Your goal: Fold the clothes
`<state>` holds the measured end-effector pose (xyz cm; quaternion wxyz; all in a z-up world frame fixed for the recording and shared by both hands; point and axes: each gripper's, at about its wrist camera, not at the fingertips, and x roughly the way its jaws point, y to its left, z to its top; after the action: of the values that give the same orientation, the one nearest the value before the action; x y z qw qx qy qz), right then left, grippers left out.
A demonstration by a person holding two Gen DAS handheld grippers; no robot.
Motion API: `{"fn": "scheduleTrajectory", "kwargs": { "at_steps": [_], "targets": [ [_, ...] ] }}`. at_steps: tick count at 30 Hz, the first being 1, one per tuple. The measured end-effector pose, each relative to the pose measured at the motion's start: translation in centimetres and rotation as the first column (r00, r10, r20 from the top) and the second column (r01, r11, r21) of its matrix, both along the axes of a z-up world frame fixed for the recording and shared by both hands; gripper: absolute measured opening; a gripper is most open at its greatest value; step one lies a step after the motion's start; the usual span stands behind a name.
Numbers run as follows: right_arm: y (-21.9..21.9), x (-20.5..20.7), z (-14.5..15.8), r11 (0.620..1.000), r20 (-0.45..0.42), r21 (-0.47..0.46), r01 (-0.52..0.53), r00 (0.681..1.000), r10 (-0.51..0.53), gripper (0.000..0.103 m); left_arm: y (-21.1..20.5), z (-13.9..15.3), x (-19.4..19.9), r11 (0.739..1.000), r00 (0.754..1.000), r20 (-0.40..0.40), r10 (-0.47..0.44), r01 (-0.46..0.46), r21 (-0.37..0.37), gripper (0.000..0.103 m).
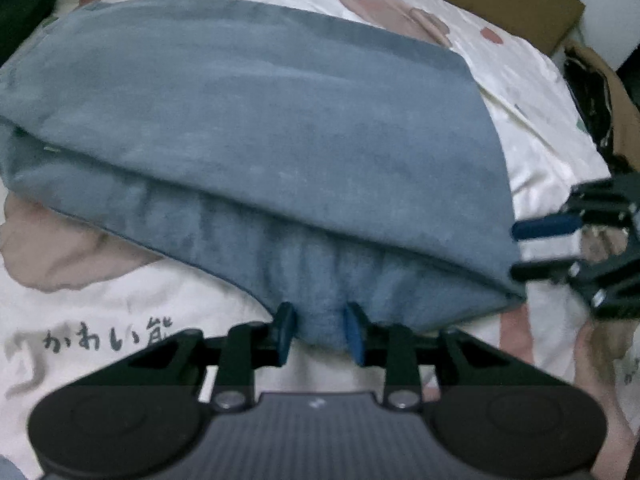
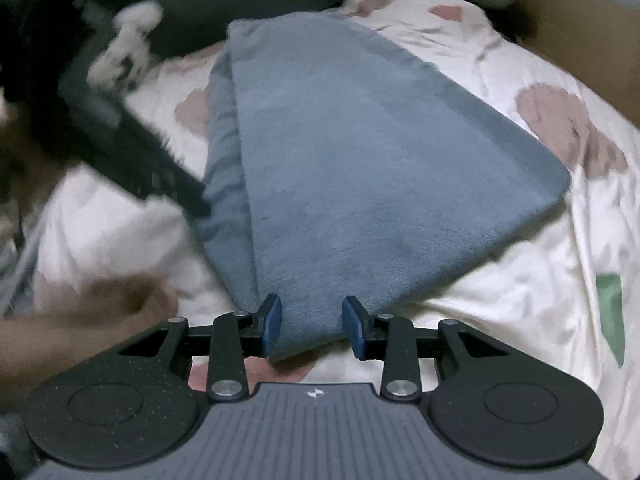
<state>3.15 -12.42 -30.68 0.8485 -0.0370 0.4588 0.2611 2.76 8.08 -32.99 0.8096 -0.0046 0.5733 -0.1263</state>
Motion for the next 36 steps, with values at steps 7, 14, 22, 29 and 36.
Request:
{"fn": "scheduleTrajectory", "kwargs": {
  "at_steps": [7,14,22,29,36],
  "targets": [
    [-4.2,1.1,0.2,0.963,-0.074,0.120,0.241,0.970,-0.234,0.041,0.6,1.4,0.7,1.000,1.000,-0.020,0.001,-0.002,-0.022,0.032],
    [-7.0,1.8,-1.7,0.858,-0.202,0.290,0.423,0.904,-0.377,0.041,2.2,3.2,2.0,0.998,0.997,0.040,0.068,-0.068,-0.005,0.049],
    [-10.4,2.8,-4.1,0.629,-0.403,0.458,0.628,0.777,-0.483,0.041,5.3,4.0,4.9,0.973,0.971,0.071,0.230,-0.227,-0.043,0.065],
    [-12.7,4.1,-5.2,0.523,-0.462,0.505,0.687,0.727,-0.508,0.041,7.9,2.5,6.0,0.925,0.931,0.000,0.365,-0.363,-0.116,0.075],
    [-13.1,6.1,-5.8,0.513,-0.512,0.510,0.691,0.723,-0.464,0.041,10.3,1.9,6.9,0.889,0.901,-0.045,0.431,-0.433,-0.149,0.076]
  ]
}}
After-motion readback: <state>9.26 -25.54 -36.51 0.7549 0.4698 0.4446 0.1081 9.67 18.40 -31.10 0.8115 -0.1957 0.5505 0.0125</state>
